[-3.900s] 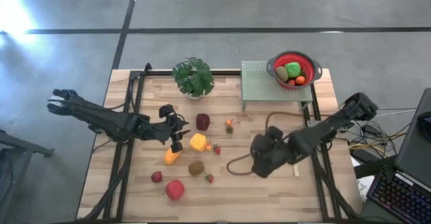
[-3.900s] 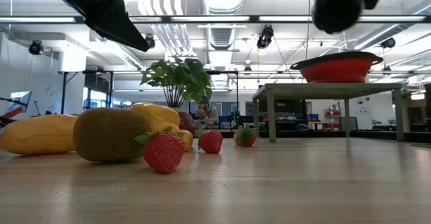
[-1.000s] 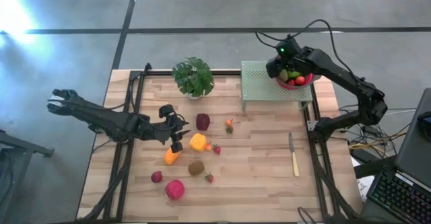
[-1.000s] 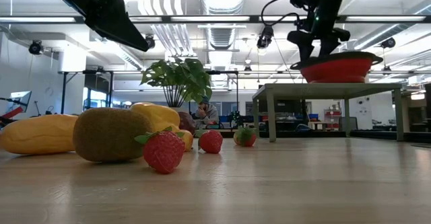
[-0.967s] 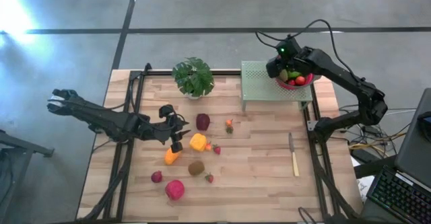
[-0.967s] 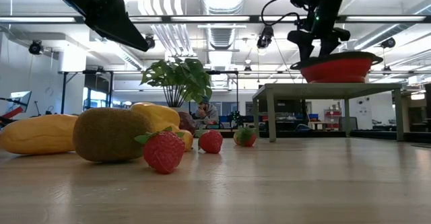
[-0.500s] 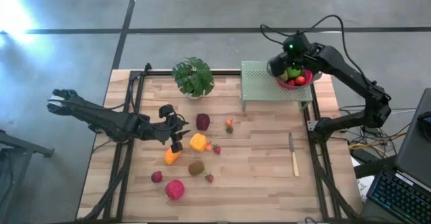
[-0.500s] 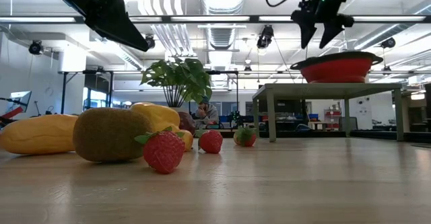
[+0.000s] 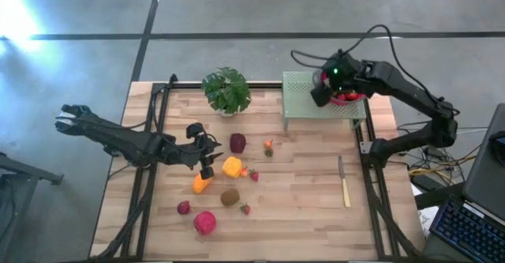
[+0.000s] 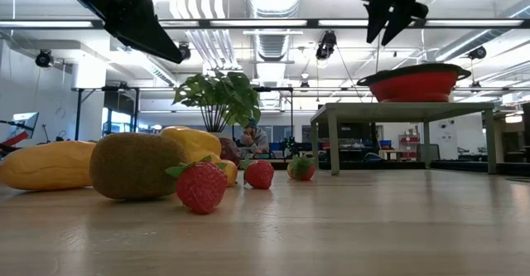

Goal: Pick & Place Fruit
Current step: Put the red pomegranate into the red strainer bowl on the shelf

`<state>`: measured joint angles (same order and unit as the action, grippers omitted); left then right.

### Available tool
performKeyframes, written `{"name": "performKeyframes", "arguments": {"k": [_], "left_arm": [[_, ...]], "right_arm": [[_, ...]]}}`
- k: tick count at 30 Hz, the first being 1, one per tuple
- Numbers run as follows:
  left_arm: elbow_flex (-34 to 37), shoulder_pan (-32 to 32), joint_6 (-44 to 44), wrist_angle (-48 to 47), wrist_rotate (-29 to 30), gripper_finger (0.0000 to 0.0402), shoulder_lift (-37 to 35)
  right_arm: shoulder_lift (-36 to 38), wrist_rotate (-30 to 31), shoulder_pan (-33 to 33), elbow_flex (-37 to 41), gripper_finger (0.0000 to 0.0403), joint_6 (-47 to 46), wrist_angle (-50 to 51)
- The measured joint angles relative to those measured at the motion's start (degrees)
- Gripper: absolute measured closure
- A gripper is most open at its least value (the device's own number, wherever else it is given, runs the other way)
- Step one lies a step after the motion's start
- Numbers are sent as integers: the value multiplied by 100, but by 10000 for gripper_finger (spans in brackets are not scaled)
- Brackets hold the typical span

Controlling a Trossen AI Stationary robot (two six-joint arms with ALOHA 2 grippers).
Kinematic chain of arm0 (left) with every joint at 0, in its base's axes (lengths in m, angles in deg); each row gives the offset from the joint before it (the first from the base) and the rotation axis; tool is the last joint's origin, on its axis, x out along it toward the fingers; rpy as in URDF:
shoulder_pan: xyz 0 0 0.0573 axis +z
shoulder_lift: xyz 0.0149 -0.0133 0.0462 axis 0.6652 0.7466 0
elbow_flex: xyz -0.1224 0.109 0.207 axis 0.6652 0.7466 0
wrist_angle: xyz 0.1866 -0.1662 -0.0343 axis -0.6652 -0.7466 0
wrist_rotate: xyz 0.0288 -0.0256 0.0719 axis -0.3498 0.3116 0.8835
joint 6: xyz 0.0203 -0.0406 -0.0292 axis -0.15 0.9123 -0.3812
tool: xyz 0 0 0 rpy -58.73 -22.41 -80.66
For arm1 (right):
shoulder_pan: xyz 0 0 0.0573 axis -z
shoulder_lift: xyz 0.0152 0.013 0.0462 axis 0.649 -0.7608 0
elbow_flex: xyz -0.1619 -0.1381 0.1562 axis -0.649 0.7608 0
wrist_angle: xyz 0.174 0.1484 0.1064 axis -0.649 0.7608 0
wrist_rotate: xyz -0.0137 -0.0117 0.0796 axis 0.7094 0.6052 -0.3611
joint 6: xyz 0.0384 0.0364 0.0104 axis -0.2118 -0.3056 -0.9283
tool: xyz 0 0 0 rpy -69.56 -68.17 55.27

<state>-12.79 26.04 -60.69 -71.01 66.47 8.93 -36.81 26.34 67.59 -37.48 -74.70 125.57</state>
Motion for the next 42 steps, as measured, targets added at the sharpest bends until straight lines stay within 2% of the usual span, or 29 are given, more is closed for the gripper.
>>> {"name": "performKeyframes", "arguments": {"k": [14,22,29,42], "left_arm": [[0,-1,0,0,0,255,1],[0,-2,0,0,1,255,0],[1,-2,-1,-2,1,255,0],[-1,-1,0,0,1,255,0]], "right_arm": [[281,25,-2340,196,320,-847,443],[820,746,-3456,572,387,-1250,372],[1524,1079,-3964,1309,389,-1494,260],[2977,1074,-4675,2837,388,-1410,-719]]}}
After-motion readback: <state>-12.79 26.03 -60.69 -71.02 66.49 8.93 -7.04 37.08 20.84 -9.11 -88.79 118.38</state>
